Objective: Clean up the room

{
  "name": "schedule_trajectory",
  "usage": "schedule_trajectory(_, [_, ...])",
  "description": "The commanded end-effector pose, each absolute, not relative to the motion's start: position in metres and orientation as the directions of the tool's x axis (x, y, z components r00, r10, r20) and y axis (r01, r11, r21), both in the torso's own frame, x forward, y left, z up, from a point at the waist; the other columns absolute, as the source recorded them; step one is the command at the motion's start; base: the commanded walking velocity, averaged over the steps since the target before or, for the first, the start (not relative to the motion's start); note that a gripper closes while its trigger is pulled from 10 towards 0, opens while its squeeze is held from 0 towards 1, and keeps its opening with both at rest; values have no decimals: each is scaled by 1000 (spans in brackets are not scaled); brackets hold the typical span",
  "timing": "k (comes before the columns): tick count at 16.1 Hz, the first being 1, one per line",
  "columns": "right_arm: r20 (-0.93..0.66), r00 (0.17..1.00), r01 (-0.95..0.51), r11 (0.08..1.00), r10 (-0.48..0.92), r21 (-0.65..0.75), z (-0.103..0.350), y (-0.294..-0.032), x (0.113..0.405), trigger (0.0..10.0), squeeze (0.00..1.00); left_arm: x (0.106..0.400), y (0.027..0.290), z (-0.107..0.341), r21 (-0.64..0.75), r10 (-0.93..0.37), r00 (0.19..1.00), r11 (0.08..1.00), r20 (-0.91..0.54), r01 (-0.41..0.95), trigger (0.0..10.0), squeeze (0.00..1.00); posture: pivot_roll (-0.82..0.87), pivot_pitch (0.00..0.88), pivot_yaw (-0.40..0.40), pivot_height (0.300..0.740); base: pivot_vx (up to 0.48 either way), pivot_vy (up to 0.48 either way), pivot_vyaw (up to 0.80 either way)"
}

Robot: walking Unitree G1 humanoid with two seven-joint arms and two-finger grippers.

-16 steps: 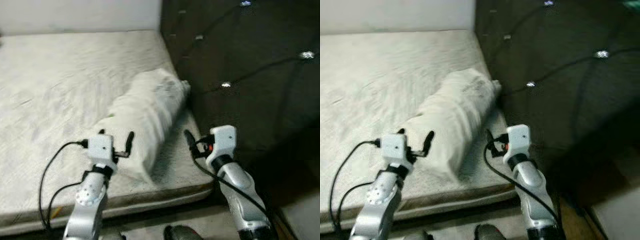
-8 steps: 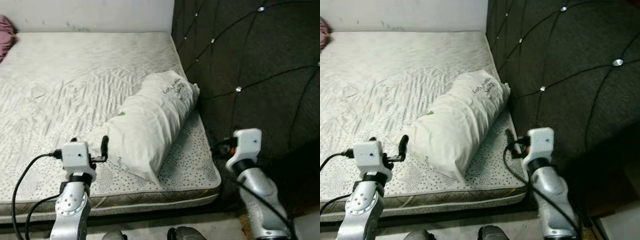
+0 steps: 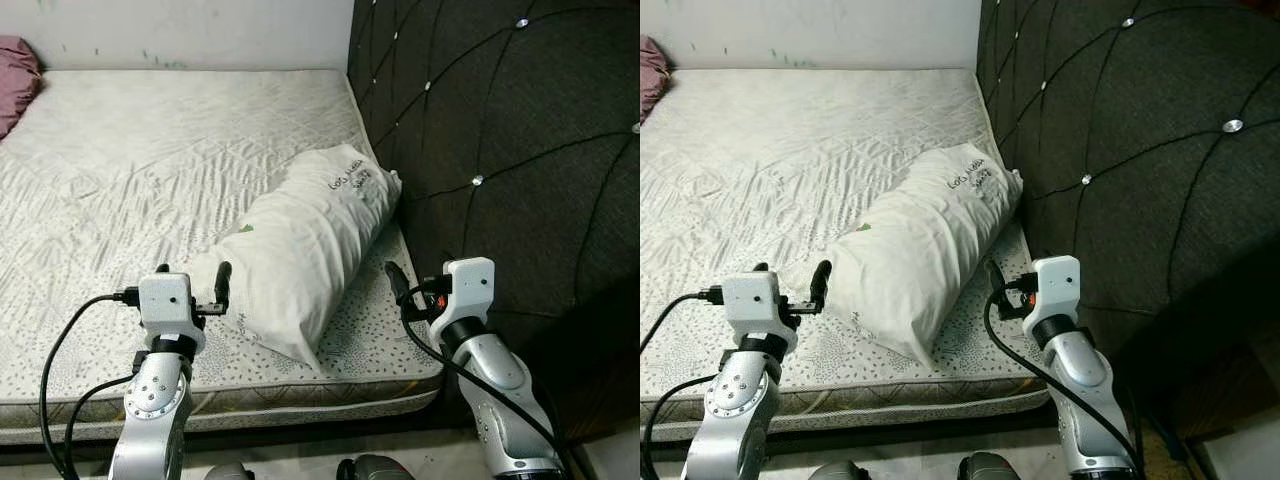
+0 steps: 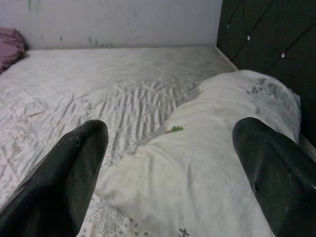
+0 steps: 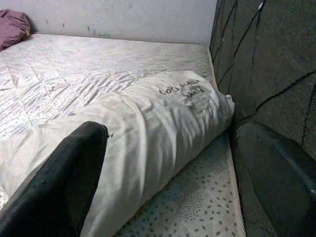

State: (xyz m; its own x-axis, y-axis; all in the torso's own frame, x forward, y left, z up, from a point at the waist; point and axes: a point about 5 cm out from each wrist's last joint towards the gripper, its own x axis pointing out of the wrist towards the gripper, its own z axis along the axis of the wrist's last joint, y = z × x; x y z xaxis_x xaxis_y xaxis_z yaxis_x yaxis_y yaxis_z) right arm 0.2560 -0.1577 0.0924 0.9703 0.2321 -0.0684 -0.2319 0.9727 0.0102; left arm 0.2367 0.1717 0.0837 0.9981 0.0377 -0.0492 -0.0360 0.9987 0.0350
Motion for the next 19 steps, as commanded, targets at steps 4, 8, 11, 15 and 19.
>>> schedule_trajectory(4, [-87,963,-255,967,256,22,90,-155,254,10000,0,240,167,82,44,19,998,999,-61,-16,10000,0,-46,19,-9,700,0,0,0])
schedule_trajectory(8, [-91,959,-268,963,269,27,90,-153,254,10000,0,241,166,82,50,18,998,999,-60,-15,10000,0,-45,25,-11,650,0,0,0])
schedule_trajectory(11, [-100,956,-276,961,277,24,88,-153,255,10000,0,241,163,79,51,17,997,999,-69,-13,10000,0,-43,28,-14,626,0,0,0])
schedule_trajectory(15, [-104,954,-280,960,281,18,88,-153,259,10000,0,242,161,81,38,0,998,999,-63,2,10000,0,-41,35,-20,626,0,0,0])
schedule_trajectory(19, [-111,955,-276,961,275,6,87,-156,259,10000,0,241,160,81,29,-10,998,1000,-64,12,10000,0,-40,41,-22,626,0,0,0])
